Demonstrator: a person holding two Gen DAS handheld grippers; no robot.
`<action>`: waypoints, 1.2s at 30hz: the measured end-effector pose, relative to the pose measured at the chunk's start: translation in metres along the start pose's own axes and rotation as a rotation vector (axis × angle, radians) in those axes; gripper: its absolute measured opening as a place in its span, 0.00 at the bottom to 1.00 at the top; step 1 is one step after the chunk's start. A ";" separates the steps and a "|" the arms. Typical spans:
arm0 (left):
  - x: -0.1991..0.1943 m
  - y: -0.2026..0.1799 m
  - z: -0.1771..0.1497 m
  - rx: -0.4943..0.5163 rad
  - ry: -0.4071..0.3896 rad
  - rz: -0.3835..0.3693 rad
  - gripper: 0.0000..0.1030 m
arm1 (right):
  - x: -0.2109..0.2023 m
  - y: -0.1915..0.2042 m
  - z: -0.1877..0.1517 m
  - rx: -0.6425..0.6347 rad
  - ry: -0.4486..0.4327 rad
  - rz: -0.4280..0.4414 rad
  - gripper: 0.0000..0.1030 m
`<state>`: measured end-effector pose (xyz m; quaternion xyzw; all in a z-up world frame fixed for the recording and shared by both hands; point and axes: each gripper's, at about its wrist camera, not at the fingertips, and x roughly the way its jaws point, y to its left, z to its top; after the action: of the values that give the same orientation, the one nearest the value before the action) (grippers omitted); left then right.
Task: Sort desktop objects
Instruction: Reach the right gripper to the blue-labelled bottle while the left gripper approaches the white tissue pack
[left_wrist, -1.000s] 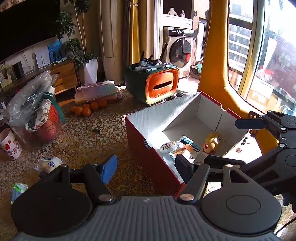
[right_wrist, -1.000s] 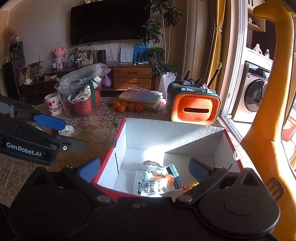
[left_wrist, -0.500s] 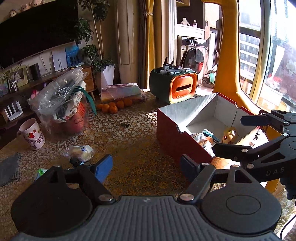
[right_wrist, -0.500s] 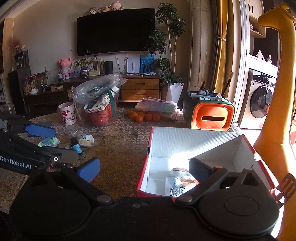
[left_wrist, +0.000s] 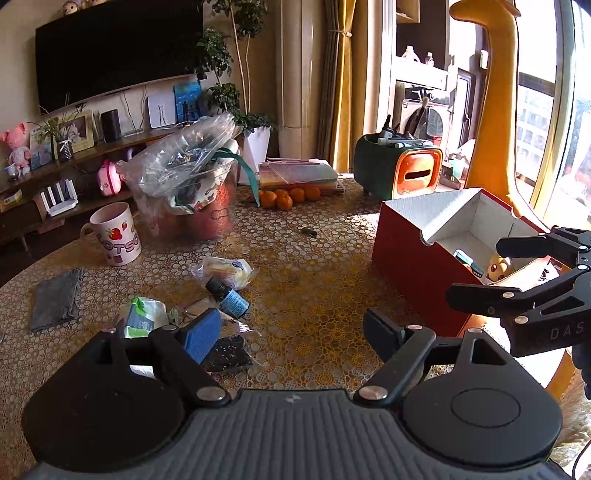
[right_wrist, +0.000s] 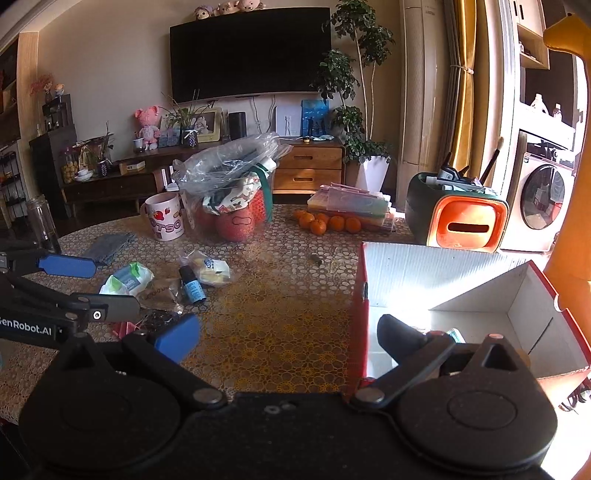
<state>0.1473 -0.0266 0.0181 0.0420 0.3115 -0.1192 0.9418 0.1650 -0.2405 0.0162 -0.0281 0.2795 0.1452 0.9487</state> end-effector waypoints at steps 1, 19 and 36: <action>-0.001 0.004 -0.002 -0.006 -0.002 0.005 0.82 | 0.002 0.003 0.000 -0.006 0.002 0.003 1.00; 0.011 0.075 -0.037 -0.106 0.008 0.094 0.97 | 0.052 0.059 0.008 -0.056 0.047 0.046 1.00; 0.069 0.144 -0.039 -0.180 0.058 0.241 0.99 | 0.131 0.083 0.013 -0.080 0.091 0.081 0.99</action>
<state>0.2147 0.1055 -0.0533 -0.0022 0.3406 0.0242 0.9399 0.2530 -0.1249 -0.0408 -0.0612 0.3174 0.1928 0.9265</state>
